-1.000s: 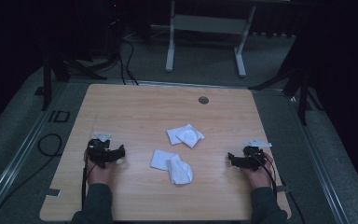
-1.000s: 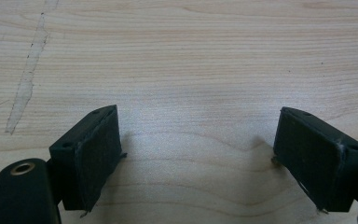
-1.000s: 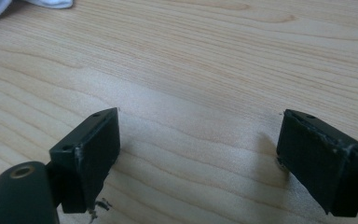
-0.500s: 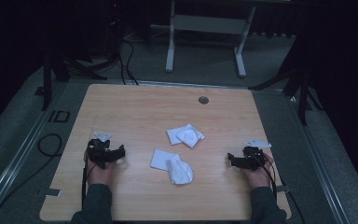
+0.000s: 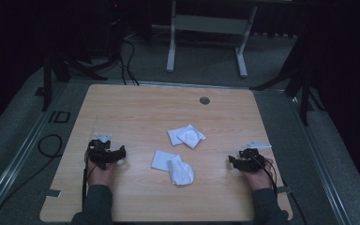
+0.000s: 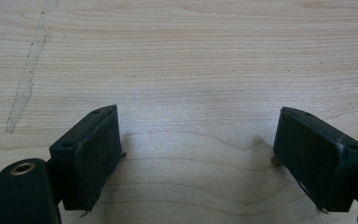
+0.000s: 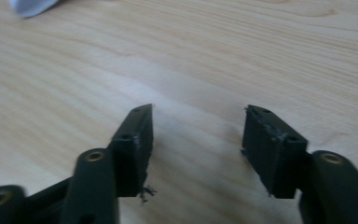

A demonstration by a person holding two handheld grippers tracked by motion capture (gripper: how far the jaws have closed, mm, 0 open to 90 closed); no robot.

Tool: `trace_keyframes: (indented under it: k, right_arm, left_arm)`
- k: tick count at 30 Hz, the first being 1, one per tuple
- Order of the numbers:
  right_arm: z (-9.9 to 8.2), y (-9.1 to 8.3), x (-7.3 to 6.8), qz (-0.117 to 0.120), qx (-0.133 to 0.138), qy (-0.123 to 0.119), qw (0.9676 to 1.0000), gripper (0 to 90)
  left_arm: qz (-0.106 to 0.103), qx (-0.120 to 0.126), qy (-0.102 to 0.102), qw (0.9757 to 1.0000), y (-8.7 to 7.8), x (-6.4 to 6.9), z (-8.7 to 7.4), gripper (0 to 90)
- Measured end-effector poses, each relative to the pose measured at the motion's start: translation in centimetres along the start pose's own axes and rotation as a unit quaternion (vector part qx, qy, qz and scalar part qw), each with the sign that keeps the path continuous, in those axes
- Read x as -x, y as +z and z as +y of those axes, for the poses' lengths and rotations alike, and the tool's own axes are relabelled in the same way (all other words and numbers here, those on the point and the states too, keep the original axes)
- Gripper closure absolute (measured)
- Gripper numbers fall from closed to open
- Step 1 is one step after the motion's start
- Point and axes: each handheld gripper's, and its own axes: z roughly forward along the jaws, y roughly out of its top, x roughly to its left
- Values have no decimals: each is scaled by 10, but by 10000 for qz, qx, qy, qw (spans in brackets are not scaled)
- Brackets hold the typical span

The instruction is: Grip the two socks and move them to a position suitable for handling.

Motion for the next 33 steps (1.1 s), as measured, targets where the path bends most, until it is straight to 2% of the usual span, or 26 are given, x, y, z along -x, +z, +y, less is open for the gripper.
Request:
trace_keyframes:
  k: [4, 10, 16, 23, 33]
  right_arm:
    - [0, -7, -8, 38, 13, -164, 9999, 486]
    - [6, -21, -25, 99, -13, -555, 9984, 567]
    - [13, -33, -46, 234, 46, -974, 9950, 618]
    - [21, -41, -69, 438, 169, -1257, 9910, 612]
    - [26, -39, -97, 740, 139, -1506, 9857, 597]
  left_arm:
    - [0, -2, 3, 10000, 0, 0, 0, 148]
    - [4, 8, 3, 10000, 0, 0, 0, 149]
    - [5, 10, 4, 10000, 0, 0, 0, 149]
    - [6, 10, 1, 10000, 0, 0, 0, 149]
    - [5, 9, 1, 10000, 0, 0, 0, 149]
